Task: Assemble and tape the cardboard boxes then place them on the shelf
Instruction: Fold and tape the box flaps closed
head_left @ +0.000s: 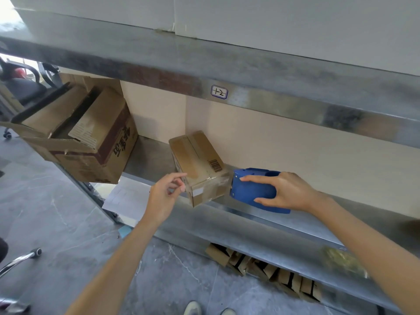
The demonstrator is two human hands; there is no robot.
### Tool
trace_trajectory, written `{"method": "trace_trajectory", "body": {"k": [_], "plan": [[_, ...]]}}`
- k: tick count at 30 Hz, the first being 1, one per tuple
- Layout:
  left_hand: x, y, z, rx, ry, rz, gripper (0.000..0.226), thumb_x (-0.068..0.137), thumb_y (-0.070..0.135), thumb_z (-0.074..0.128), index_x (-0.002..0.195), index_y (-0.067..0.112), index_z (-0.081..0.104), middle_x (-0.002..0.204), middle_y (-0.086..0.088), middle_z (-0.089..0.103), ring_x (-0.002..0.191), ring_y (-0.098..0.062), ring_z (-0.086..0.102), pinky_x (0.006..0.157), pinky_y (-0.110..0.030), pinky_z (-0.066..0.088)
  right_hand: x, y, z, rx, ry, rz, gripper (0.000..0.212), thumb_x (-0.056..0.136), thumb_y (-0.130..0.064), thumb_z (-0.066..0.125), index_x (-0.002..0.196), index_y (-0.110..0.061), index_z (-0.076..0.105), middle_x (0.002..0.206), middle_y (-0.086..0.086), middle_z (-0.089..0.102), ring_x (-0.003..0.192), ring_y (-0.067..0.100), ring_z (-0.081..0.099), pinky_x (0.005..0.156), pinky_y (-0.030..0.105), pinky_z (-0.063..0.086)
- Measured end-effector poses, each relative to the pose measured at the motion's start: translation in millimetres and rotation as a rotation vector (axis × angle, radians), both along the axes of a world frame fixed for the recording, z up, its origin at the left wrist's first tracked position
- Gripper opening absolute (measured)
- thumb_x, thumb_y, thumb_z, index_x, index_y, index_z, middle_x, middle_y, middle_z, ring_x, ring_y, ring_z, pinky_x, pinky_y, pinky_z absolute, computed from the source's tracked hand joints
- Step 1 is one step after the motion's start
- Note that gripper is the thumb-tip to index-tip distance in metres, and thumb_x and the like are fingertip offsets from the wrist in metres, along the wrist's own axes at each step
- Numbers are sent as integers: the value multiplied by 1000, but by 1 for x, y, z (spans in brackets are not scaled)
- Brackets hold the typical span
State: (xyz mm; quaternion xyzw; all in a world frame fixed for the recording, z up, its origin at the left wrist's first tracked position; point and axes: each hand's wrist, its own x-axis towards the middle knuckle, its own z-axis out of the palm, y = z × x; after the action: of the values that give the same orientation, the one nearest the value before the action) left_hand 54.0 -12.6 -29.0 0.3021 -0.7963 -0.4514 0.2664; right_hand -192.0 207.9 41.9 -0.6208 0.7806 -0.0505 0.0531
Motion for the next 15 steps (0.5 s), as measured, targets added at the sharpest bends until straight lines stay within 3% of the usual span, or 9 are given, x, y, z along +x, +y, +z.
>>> {"method": "trace_trajectory", "body": {"k": [6,11,15], "plan": [[-5,3,-15,-61,62,0,35,91,2,66,122,20,68,94,6,64,83,-7,62,76,-14,48,0,-2,-5,-1,8,-14,67,84,-55,59,135,-73,20,45,-5,35,44,12,35,55,23,45],[-9,4,-26,-84,151,74,36,86,3,73,113,27,71,118,3,55,77,-9,66,76,-27,50,1,-2,-7,7,19,-23,64,85,-53,60,138,-67,27,45,-6,35,43,10,35,53,22,42],[-10,5,-31,-94,194,81,34,81,-2,76,110,16,73,140,2,51,75,-9,68,76,-18,52,2,-4,-6,15,41,-15,64,86,-53,61,140,-65,27,45,-6,33,42,10,33,51,19,38]]}}
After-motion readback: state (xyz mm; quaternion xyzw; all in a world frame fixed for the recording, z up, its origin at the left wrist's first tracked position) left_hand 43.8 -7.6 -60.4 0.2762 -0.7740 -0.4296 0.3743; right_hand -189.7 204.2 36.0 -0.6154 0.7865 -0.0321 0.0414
